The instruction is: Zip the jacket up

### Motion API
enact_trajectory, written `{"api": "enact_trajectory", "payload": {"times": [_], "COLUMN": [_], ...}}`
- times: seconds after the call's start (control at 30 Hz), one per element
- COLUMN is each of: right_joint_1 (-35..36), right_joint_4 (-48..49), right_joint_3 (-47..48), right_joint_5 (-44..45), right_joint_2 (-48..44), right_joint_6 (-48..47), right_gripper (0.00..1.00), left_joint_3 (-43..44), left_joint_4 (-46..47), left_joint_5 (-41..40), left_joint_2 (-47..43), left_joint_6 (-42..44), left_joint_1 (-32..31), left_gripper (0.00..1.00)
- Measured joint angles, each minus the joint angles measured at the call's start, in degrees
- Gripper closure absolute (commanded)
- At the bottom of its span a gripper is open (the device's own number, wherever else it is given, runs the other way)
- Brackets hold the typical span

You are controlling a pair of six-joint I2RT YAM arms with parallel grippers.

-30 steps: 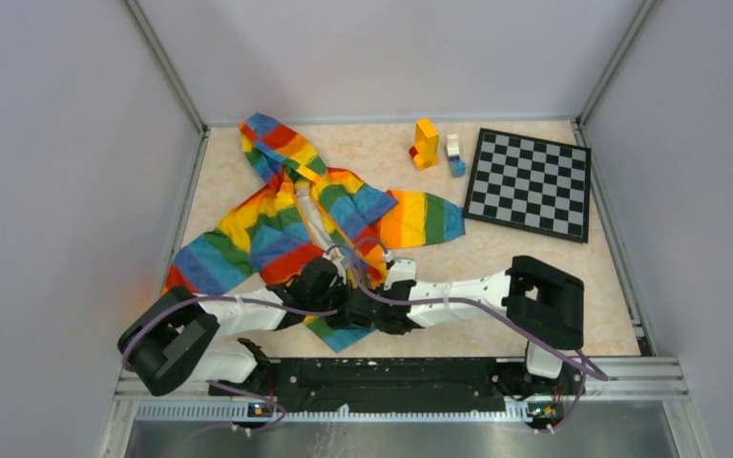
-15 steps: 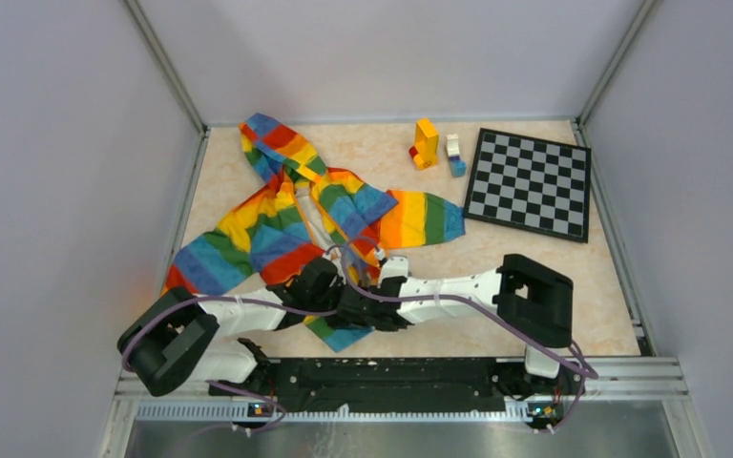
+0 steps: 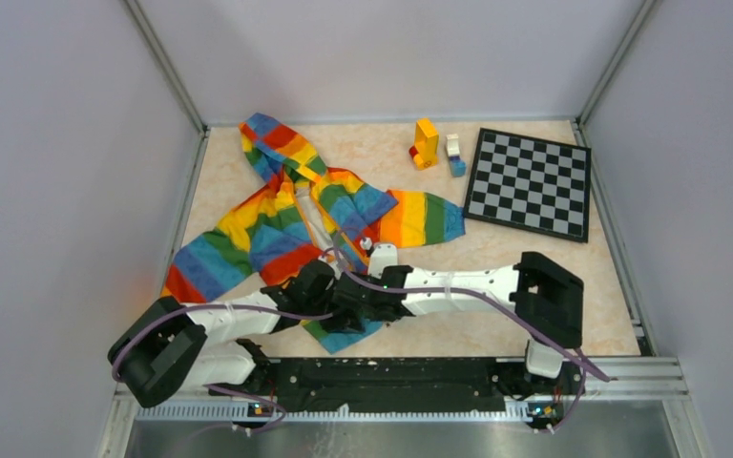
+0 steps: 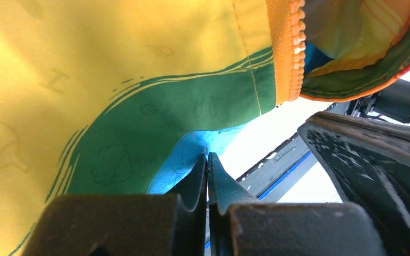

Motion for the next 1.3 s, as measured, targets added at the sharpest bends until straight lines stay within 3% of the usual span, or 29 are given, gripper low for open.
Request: {"api": "enact_trajectory", "payload": {"times": [0.1,0.23,0.4,0.47,0.8,0.97,1.3], "right_joint_1": [-1.2,-2.2,-2.1,-2.1,-6.3,-13.5,-24.3], "right_joint_4": [2.3,5.6,11.0,12.5,24.1,30.9,37.6], "right_joint_3": [-0.6,-3.0,-12.5,-15.6,-24.8,-28.6,-35.0], "right_joint_5": [-2.5,-6.3,-11.1,-12.6,-20.5,-26.7,-40.9], "right_joint_2": [-2.3,-5.2,-10.3,-11.0,-19.1,-24.8,-28.2], "right_joint_6": [-3.9,-9.4,-14.8,-16.3,-19.4,-24.7,-36.1], "right_gripper": [1.00,0.70,0.55,0.54,0.54,0.56,0.58], "left_joint_3": [0.0,0.0,0.0,0.0,0.2,2.1,5.1], "left_joint_4": [-0.1,-0.2,-0.6,-1.1,-4.6,-6.6,-7.2], "left_joint_5": [0.4,0.9,1.0,1.0,1.7,2.2,2.1], "left_joint_2": [0.0,0.0,-0.1,-0.4,-4.4,-7.4,-9.1], "left_joint_6": [0.3,0.7,0.9,1.1,2.9,3.5,2.3], "left_joint_1": [0.0,0.0,0.0,0.0,0.0,0.0,0.5], "left_gripper": [1.00,1.00,1.00,0.99,0.64,0.49,0.42]}}
